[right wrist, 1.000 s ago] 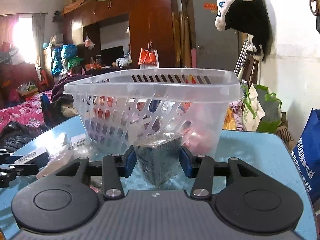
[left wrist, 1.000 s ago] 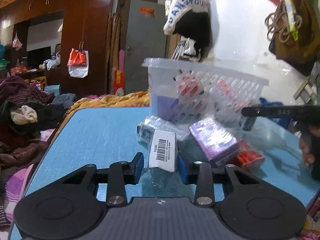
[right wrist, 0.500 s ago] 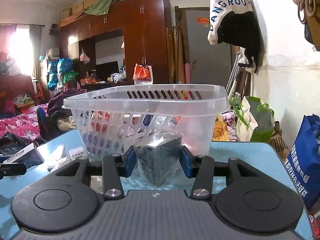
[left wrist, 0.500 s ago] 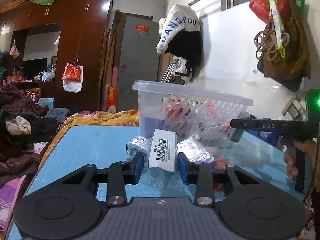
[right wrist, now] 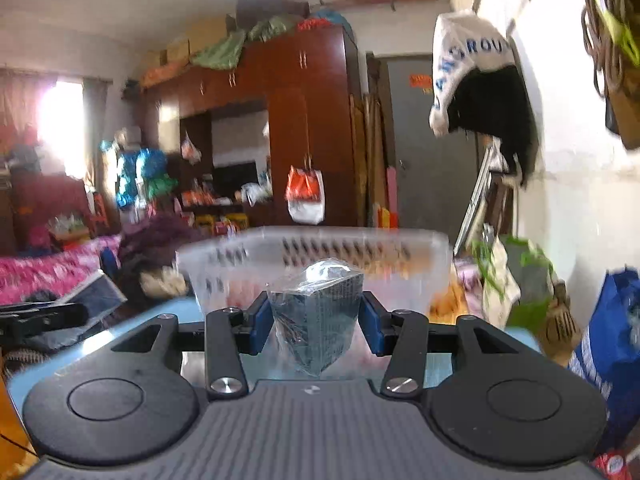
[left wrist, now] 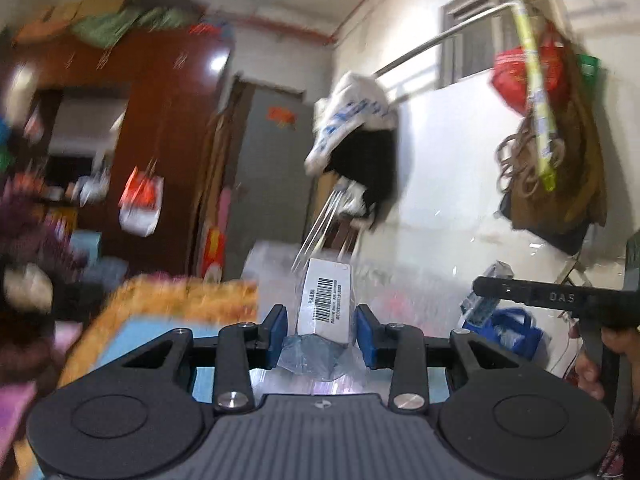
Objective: Organize objects
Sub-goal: 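Carry both held items over the white basket and release them, then grasp a clear-wrapped white box with the left tool while the right grasps a clear plastic bag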
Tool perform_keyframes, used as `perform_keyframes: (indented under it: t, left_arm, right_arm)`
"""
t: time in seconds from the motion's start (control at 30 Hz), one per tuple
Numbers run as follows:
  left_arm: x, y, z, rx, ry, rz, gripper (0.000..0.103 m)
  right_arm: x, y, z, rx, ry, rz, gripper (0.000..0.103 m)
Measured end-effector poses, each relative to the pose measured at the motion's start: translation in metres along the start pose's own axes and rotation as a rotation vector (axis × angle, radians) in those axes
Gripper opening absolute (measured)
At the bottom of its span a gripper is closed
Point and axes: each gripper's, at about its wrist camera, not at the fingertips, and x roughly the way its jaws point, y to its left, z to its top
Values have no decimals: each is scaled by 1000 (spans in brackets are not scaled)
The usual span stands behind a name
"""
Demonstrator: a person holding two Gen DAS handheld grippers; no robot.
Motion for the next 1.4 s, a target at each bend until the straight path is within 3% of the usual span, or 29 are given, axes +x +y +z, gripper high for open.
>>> perform_keyframes:
  t: [0.13,0.23,0.4,0.47,0.5,0.53,0.6,0.73,0.9,1.03,1.13,1.3,1.4]
  left_arm:
    - [49,-15,57,44,4,-15,41]
    - [99,-25,83,24,73,-14,42]
    - [169,-26,75,-34,200,-43,44]
    - [179,-23,67,-42,193,-42,55]
    - [180,-23,63,-31,194,-26,72]
    - [181,-23,60,-20,201,3,79]
    - [171,-21,57,-12,194,30,79]
    - [131,-12,57,-62,114,5,82]
    - [103,-22,48,-19,94,-9,82]
    - [97,-21,41,-8,116,-32,82]
    - [88,-8,26,-6,158,9,82]
    - [85,21,-9,-54,277,61,82]
    - [94,34,-19,-79,327,93,82]
  right_arm:
    - [12,-1,46,-37,-62,-57,50]
    - [37,-4,69,-65,-63,-76,50]
    - [93,-8,73,-141,71,-145,50]
    - [97,-11,70,-127,50,-150,57]
    - [100,-12,69,-118,50,-137,80]
    - [99,-13,67,-111,56,-129,91]
    - [93,-11,61,-122,47,-165,103]
    - [62,-7,52,-112,12,-143,103]
    - [43,1,37,-105,6,-42,103]
    - [45,-2,36,-100,4,-40,103]
    - [33,-8,25,-4,17,-33,103]
    - [14,30,-27,-74,60,22,103]
    - [15,50,-40,-63,87,85,102]
